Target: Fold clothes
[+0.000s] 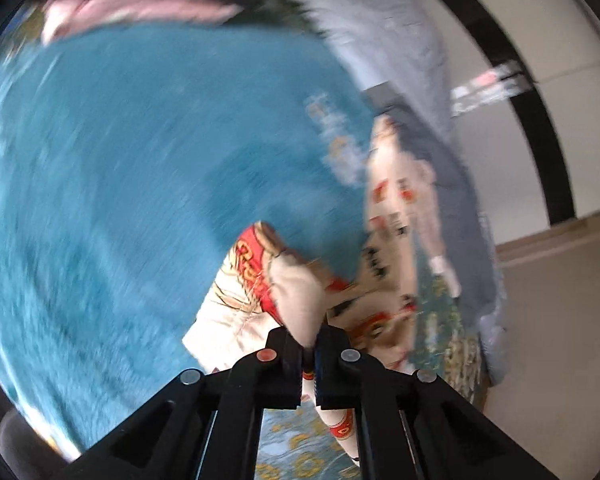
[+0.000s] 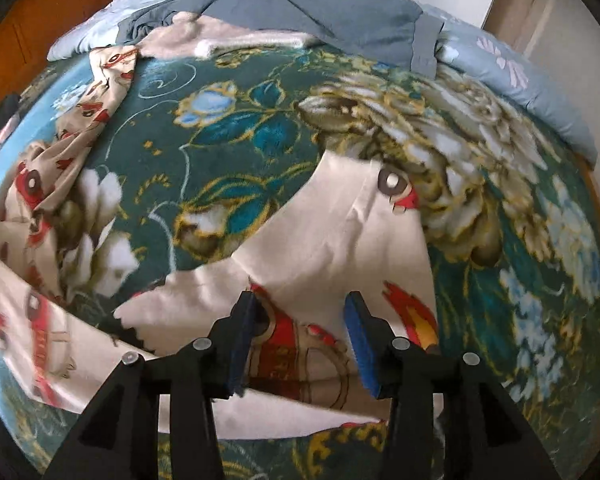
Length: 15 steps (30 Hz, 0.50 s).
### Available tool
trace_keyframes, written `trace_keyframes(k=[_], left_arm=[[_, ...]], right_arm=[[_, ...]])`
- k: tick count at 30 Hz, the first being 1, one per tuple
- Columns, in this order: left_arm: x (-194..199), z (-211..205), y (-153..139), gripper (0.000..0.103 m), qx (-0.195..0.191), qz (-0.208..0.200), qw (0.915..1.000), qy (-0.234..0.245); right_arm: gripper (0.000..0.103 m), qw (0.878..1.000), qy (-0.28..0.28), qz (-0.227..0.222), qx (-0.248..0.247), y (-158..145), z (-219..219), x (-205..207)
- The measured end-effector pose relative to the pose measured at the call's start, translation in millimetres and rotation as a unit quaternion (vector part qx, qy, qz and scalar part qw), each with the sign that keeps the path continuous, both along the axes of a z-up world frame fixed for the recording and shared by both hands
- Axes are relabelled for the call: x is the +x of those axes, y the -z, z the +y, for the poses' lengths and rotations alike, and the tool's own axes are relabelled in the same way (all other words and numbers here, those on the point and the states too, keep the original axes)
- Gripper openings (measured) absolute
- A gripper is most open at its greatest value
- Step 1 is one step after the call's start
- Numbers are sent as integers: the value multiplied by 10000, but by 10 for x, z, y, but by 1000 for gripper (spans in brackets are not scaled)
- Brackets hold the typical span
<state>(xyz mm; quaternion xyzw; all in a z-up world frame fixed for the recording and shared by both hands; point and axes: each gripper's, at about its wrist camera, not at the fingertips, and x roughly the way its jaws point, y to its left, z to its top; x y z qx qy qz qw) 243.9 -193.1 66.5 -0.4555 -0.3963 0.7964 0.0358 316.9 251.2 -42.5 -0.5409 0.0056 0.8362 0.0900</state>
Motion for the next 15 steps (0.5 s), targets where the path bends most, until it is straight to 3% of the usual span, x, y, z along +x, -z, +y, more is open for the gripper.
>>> trace_keyframes(k=[2,4,6,8,12,15], left_arm=[[-65,-10,-185,4,-52,266,9996,102],[-131,-28,-394,4,-181,561,9981,191],[-172,-55,-561,4,-318,782,9961,270],[-206,-108,-730,4,-433,1032,9931,340],[-158,-343,-942,4,-485,1503,9870,307],[-72,-554,-840,4,-443,1501,9875,213]], right_arm=[[45,10000,77,-35,31,-10,15,-48],[19,9999,125,-61,1,-29,25,-97],[12,9999,145,9,-40,-114,11,-133],[9,9997,176,124,-98,-222,9,-162],[6,9915,568,1083,-436,-832,242,-41],[6,9794,997,1631,-656,-1195,534,163]])
